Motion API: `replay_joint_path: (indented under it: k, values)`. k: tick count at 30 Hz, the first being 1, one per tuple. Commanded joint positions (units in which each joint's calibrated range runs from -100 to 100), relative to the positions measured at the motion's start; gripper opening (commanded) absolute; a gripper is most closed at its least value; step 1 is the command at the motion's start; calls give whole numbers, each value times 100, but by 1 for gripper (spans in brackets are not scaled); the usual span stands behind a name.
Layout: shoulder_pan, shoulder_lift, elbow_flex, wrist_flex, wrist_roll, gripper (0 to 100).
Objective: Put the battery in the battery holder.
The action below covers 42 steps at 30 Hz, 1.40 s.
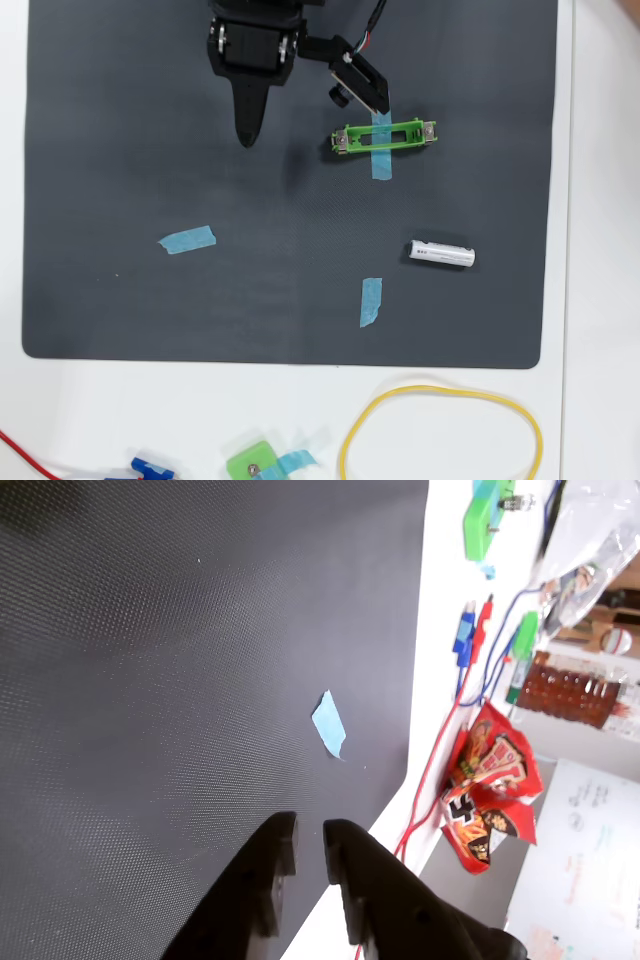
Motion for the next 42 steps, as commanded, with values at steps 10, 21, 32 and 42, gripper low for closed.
replay_joint_path:
  k: [10,21,32,42]
  values:
    - [100,-42,-88,-76,32,0]
    - [100,-42,-255,-67,146,0]
    - [90,0,-1550,12,199,0]
    - [-989,18,-2792,1174,162,0]
